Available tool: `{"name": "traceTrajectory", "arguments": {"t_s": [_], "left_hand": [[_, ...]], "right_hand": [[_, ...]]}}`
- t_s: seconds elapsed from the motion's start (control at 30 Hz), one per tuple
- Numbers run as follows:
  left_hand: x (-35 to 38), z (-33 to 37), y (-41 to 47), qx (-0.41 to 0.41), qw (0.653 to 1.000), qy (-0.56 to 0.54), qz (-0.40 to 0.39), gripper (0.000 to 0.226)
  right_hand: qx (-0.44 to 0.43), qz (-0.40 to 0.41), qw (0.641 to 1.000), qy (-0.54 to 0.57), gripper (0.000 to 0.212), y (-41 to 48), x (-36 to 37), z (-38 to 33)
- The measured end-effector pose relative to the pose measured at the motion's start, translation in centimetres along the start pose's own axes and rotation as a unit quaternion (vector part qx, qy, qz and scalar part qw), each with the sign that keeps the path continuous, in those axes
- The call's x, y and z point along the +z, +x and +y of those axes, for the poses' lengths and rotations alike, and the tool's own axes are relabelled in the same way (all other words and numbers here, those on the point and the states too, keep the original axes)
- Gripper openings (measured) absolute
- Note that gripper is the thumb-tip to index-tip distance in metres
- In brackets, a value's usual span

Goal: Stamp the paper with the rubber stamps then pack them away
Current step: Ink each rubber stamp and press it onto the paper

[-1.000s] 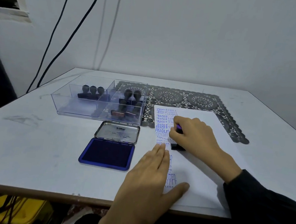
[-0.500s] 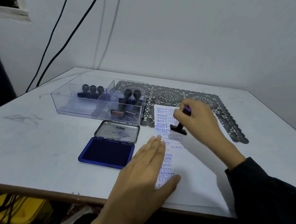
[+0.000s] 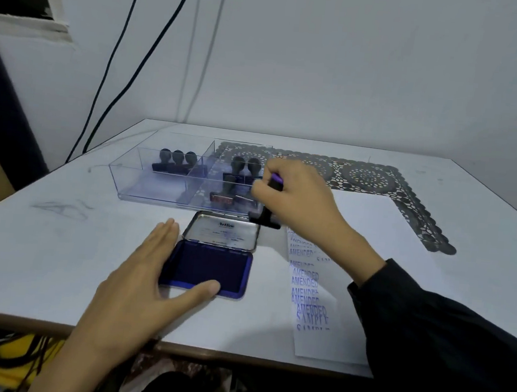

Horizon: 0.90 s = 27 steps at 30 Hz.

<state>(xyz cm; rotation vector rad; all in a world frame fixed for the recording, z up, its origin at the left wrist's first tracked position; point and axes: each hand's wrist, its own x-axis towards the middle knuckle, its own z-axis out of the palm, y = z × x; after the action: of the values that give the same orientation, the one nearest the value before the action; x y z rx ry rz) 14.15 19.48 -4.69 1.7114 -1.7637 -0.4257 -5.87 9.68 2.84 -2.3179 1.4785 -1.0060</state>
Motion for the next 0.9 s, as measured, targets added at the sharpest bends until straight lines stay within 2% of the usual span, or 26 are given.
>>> {"name": "traceTrajectory", "arguments": {"t_s": [0.13, 0.33, 0.47, 0.7, 0.9], "left_hand": [[0.2, 0.0, -0.1, -0.006, 0.998, 0.058, -0.018, 0.123], [0.8, -0.5, 0.1, -0.012, 0.994, 0.105, -0.015, 0.121], [1.0, -0.9, 0.2, 0.012, 0.995, 0.094, -0.013, 0.11], [1.0, -0.7, 0.2, 0.019, 0.996, 0.082, -0.003, 0.109], [0.9, -0.4, 0.2, 0.021, 0.997, 0.073, 0.002, 0.097]], "right_hand": [[-0.01, -0.035, 0.999, -0.013, 0.023, -0.1, 2.4, -1.6], [-0.037, -0.081, 0.994, -0.058, 0.024, -0.4, 5.7, -3.2], [-0.07, -0.048, 0.992, -0.098, 0.017, -0.7, 7.3, -3.9], [-0.108, 0.01, 0.986, -0.127, 0.013, -1.4, 8.0, -4.0], [-0.1, -0.013, 0.988, -0.12, 0.013, -0.9, 8.0, -3.8]]}}
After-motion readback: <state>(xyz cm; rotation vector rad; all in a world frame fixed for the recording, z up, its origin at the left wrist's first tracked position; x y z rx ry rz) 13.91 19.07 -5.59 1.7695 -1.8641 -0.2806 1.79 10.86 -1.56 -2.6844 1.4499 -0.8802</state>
